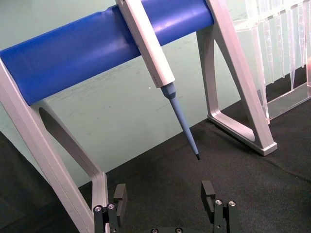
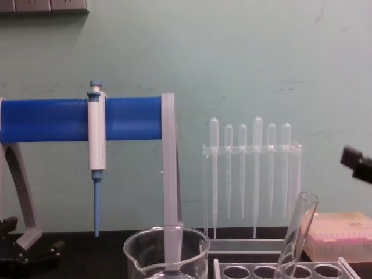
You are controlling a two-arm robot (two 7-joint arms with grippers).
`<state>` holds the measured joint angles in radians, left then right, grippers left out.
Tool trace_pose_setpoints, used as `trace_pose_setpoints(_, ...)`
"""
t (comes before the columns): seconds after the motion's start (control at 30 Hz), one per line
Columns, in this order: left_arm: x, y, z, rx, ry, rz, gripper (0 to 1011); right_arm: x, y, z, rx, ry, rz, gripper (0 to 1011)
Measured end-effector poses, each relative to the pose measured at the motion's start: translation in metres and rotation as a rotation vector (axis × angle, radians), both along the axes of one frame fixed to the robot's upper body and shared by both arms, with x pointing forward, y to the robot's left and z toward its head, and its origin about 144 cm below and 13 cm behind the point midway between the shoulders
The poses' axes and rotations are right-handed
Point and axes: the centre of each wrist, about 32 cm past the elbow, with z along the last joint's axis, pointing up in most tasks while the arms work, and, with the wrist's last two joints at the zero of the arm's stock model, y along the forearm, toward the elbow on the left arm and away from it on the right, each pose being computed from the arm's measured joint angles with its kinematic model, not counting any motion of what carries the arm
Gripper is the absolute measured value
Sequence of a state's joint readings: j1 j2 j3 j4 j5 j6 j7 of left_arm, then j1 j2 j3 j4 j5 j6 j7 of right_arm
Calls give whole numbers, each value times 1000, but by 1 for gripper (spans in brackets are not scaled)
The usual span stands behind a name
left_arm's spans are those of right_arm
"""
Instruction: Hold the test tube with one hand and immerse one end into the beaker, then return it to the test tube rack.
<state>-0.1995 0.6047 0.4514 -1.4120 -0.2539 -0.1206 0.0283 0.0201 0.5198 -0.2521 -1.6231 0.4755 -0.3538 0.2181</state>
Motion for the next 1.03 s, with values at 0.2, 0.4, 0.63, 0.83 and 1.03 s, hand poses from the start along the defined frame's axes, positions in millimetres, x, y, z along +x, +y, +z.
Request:
trace_pose_setpoints(0.2,0,0,0,0,0,0,1000,-2,11,-17,15,56,-83,1003)
trace_pose_setpoints(0.4,0,0,0,0,0,0,1000,-1,17,-24,-1,83,-74,1003)
trace_pose_setpoints(0.63,0,0,0,0,0,0,1000,-1,17,-24,-4,83,-67,1002)
trace_pose_setpoints(0.83,0,0,0,0,0,0,1000,-1,17,-24,-3,83,-68,1003)
trace_pose_setpoints(1.03,0,0,0,0,0,0,1000,-1,17,-23,-2,82,-70,1003)
